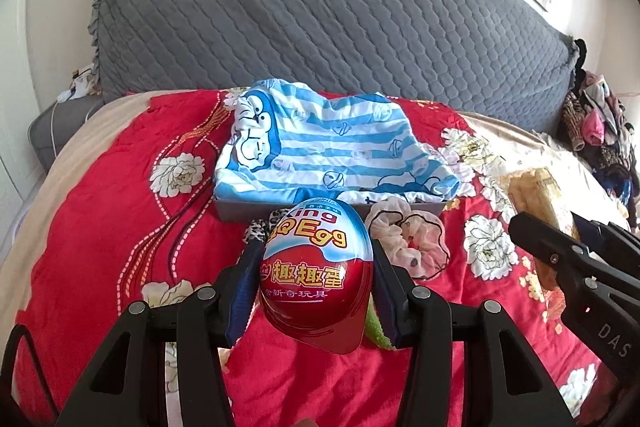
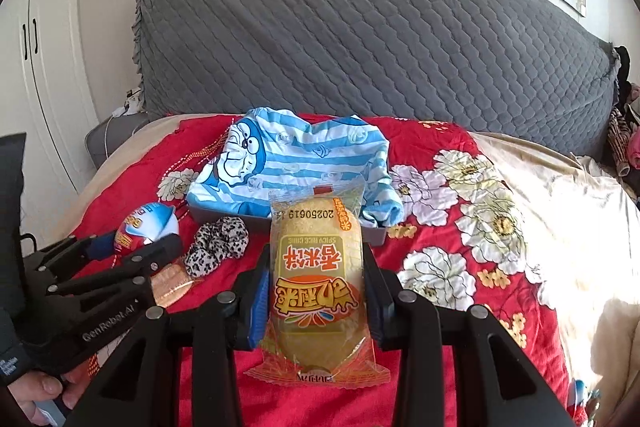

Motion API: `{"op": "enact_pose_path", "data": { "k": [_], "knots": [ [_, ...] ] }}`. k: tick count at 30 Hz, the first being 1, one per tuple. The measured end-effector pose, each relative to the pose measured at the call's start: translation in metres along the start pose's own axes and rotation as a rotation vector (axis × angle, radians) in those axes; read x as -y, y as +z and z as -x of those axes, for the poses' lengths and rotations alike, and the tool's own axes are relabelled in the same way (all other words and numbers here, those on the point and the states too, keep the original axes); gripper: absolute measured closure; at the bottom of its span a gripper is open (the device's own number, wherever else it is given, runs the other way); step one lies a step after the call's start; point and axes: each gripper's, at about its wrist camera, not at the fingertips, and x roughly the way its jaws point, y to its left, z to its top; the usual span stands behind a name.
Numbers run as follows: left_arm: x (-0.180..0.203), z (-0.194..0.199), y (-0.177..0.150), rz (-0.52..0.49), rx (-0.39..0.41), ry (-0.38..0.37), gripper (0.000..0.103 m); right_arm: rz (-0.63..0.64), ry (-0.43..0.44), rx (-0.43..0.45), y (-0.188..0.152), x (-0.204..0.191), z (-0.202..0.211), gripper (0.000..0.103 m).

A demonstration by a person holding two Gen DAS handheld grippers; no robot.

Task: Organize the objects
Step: 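Lift the red egg with left tool while right tool lifts the yellow cake, then lower both held items onto the striped shirt in the tray and open both tools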

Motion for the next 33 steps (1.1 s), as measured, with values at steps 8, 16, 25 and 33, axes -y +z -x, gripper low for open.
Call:
{"op": "enact_pose_path", "data": {
  "k": [8,16,25,33],
  "knots": [
    [0.001,-0.02,0.01,-0.012,-0.004,-0.006,0.05,0.009,0.021,0.005,0.01,-0.003,-0.019,0.064],
    [0.0,-0.041,0.029,-0.027,0.005,0.008,0.05,0.005,0.038,0.011,0.022,-0.001,-0.043,0.064],
    [0.003,-0.069,0.047,-0.054,0.003,0.021,0.05,-0.012,0.054,0.029,0.041,0.008,-0.07,0.064],
    [0.002,-0.094,0.061,-0.057,-0.002,0.037,0.05,-0.011,0.044,0.023,0.05,0.017,-0.097,0.064]
  ]
}}
